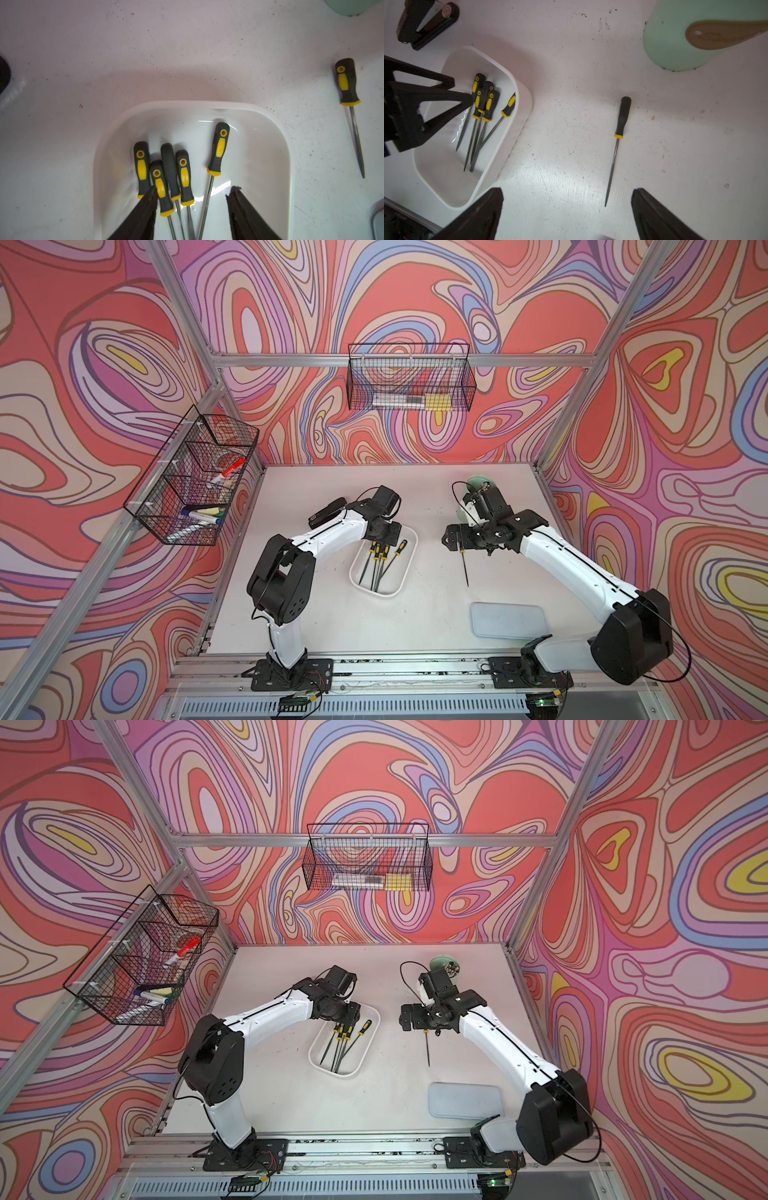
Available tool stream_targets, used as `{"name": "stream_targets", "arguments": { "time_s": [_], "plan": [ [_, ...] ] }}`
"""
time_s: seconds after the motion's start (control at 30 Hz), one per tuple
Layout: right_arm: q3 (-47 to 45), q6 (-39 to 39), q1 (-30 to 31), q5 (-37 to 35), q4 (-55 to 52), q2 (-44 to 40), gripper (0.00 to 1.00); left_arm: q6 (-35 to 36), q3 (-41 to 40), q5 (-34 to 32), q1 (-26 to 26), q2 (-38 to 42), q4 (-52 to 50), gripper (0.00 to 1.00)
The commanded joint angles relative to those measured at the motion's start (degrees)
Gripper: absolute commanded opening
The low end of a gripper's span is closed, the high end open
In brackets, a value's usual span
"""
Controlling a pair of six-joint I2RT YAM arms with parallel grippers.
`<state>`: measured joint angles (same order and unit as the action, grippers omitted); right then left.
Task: Take the file tool out of the storage box
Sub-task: Place the file tool at the center of the board, then pick up the file tool from the storage box.
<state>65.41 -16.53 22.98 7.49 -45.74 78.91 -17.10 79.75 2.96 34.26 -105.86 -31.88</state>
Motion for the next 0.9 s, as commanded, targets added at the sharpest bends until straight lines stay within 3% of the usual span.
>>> {"name": "stream_targets", "arguments": {
  "time_s": [0.0, 0.47, 0.87],
  "plan": [
    [-1.6, 1.0, -0.1, 2.3, 1.2, -1.7, 0.98, 1.2, 2.8, -0.2, 0.9, -2.8, -2.0, 0.52],
    [-2.4, 1.0, -0.1, 1.4, 0.9, -2.8, 0.98, 2.4, 6.3, 1.2, 3.5, -10.7, 0.1, 0.5],
    [-2.3, -0.1, -0.1, 3.0, 1.8, -2.4, 0.98, 2.1, 8.3, -1.6, 4.3, -14.9, -0.8, 0.45]
  ]
}}
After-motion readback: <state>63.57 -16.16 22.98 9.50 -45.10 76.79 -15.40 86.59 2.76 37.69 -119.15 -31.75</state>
